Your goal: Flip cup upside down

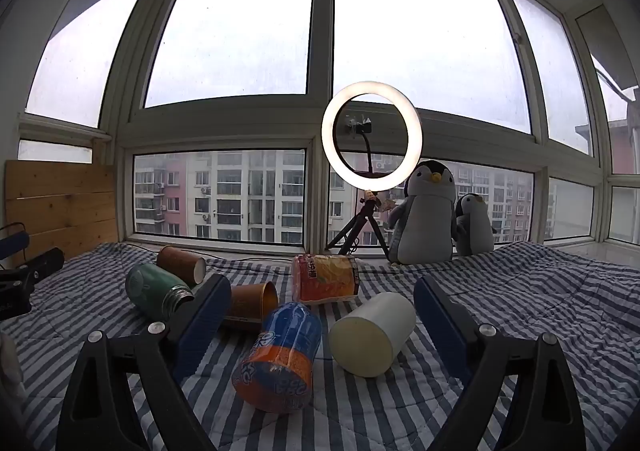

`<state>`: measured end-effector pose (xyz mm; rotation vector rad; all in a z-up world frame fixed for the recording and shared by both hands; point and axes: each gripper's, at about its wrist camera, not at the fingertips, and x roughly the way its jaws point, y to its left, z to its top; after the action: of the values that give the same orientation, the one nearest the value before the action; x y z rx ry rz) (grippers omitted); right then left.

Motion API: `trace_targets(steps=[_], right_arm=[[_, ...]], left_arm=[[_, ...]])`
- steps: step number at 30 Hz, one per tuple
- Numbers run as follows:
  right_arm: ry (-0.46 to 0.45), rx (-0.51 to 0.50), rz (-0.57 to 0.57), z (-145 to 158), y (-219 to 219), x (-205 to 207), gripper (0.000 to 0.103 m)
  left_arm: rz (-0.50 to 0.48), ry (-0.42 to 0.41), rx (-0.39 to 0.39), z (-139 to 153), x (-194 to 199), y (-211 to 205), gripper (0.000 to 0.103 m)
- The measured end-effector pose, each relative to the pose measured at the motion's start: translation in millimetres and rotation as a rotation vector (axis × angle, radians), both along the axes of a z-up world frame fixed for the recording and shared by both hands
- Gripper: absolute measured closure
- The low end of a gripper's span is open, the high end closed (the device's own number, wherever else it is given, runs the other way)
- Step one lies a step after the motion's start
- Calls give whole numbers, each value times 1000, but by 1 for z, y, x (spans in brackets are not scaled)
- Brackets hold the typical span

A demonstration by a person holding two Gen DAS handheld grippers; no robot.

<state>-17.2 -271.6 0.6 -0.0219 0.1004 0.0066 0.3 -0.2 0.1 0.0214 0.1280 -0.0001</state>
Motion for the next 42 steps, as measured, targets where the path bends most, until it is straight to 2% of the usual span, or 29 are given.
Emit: trace_targets(steps=[42], right_arm=[[-5,7,-2,0,0,1,12]], left_arm=[[18,-2,-20,-3,-1,2,1]])
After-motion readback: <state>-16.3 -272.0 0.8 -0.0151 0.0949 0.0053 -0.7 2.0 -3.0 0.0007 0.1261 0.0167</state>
